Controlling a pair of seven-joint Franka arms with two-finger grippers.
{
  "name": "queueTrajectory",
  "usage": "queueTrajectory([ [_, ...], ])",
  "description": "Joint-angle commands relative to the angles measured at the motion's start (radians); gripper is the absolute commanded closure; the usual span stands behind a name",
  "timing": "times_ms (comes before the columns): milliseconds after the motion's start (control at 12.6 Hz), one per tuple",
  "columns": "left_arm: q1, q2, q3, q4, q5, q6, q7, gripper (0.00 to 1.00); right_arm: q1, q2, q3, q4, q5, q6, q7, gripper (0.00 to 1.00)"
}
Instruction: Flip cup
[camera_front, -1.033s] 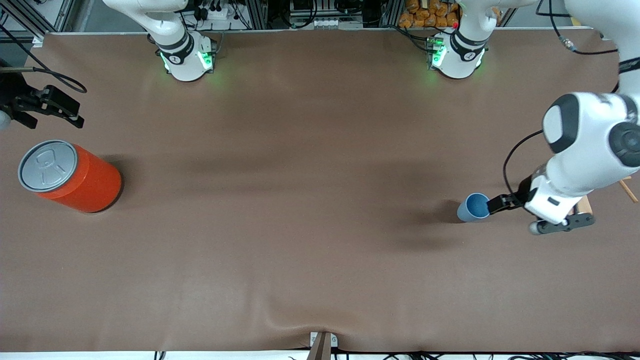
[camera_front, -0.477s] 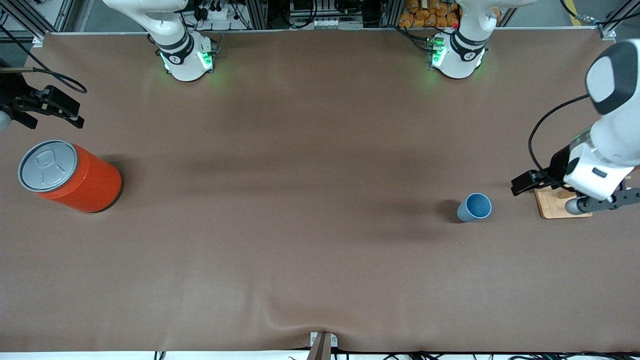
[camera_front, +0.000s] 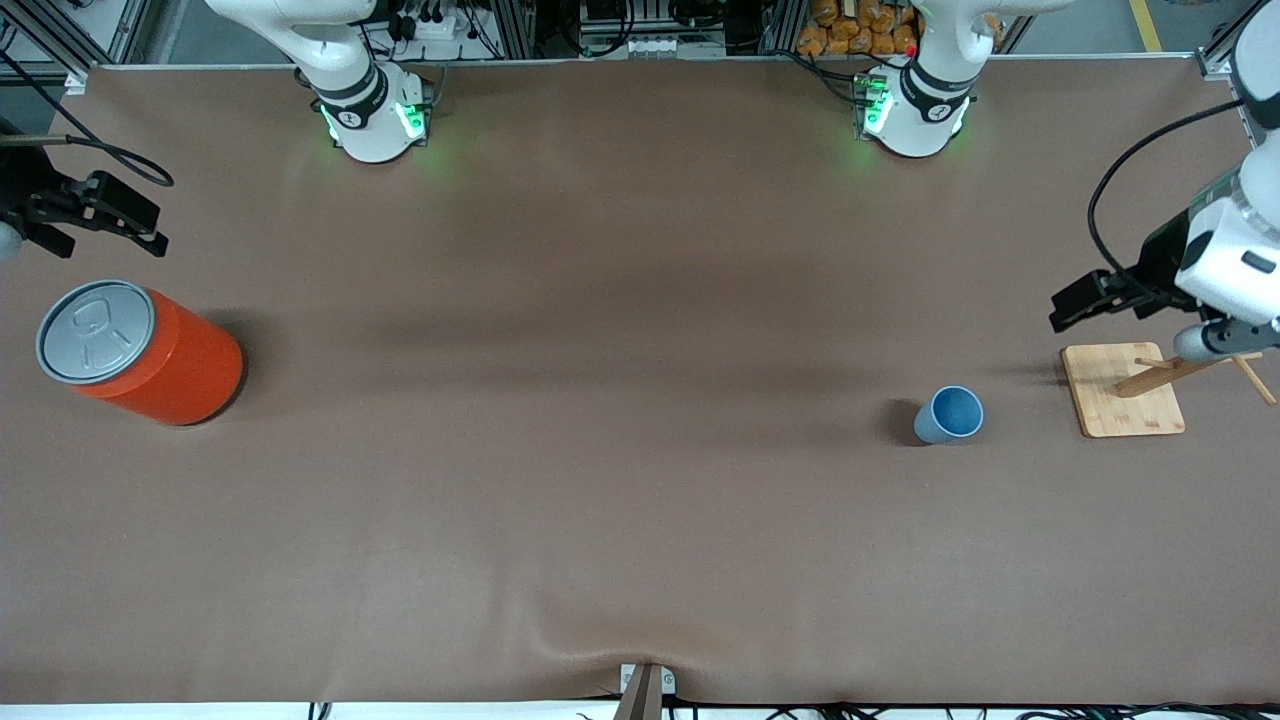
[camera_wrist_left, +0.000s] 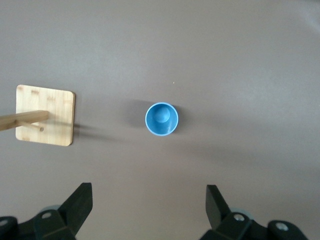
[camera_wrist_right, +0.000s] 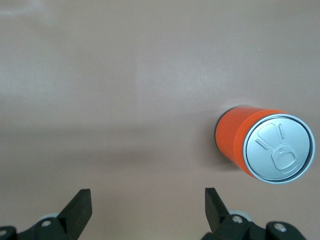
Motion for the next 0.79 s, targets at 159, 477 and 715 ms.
queueTrajectory([
  [159, 0.019, -0.039, -0.001, -0.002, 0.022, -0.019, 0.066, 0.00, -0.021, -0.010, 0.010, -0.012, 0.007, 0.007, -0.019, 0.00],
  [477, 0.019, -0.069, -0.010, -0.003, 0.022, -0.091, 0.064, 0.00, -0.019, -0.010, 0.010, -0.012, 0.007, 0.010, -0.019, 0.00],
  [715, 0.019, -0.072, -0.012, -0.003, 0.025, -0.122, 0.072, 0.00, -0.018, -0.010, 0.010, -0.012, 0.007, 0.009, -0.019, 0.00],
])
